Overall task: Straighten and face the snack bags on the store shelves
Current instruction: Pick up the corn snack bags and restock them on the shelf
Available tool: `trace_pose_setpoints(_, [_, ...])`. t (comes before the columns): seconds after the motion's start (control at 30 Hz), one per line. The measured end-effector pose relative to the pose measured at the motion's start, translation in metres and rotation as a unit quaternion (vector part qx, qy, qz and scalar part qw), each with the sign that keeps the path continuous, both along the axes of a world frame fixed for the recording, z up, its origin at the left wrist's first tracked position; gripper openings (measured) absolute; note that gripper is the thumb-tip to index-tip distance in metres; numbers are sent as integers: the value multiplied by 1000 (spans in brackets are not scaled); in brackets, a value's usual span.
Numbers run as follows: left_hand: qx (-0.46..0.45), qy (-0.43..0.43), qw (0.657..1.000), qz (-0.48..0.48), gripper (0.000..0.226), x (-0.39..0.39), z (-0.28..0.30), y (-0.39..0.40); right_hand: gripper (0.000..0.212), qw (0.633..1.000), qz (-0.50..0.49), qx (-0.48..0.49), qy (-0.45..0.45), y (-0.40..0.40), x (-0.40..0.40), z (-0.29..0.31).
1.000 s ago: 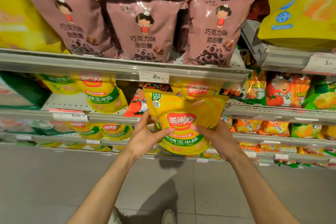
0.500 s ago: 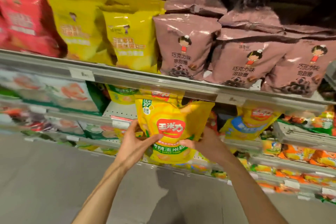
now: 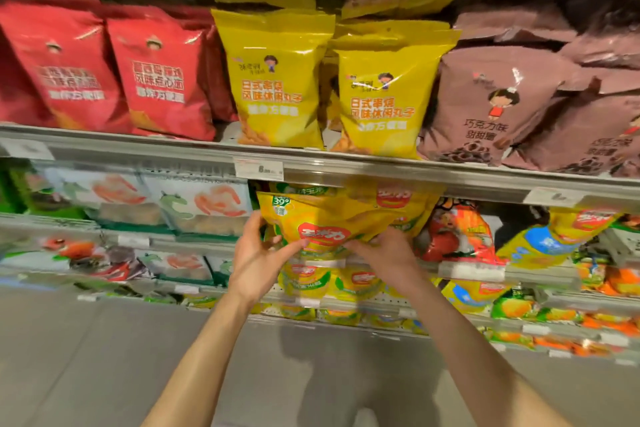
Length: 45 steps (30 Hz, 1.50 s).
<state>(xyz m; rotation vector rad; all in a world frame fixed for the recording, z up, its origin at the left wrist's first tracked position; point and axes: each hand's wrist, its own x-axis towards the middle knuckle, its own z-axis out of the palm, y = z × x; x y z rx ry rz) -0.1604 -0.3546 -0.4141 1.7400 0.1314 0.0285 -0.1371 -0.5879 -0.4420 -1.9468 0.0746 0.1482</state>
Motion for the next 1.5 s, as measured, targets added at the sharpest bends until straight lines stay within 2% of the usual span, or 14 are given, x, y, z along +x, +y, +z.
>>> trace_pose_setpoints(0.13, [10,-3,1000,17,50,22,2,9,4,999,-10,13,-31,18,26,-7])
trace_pose_setpoints(0.2, [17,6,1000,12,51,30,3,9,8,999,-11,22,-43,21,38,-11])
trace_pose_setpoints(0.5, [10,26,1000,-6,60,60,-20,8,10,1000,-2,10,-26,19,57,-40])
trace_pose_setpoints(0.7, [49,45,998,-11,56,65,-34,10,19,997,2,74,-9,22,52,-43])
trace_pose_setpoints(0.93, [89,50,995,20,43,71,-45,9,51,999,2,36,-10,30,57,-43])
trace_pose_setpoints(1.1, [114,57,991,48,52,84,-53,7,54,999,-30,36,23,40,66,-40])
trace_pose_setpoints(1.2, [118,62,990,53,46,93,-51,4,62,999,-42,15,28,45,75,-36])
trace_pose_setpoints(1.33, [85,73,993,46,50,98,-45,5,74,998,-47,17,45,41,82,-31])
trace_pose_setpoints(1.4, [64,69,995,45,53,95,-44,8,72,999,-29,24,38,36,80,-34])
trace_pose_setpoints(1.5, [34,63,996,55,58,89,-42,10,57,997,-27,43,53,31,73,-39])
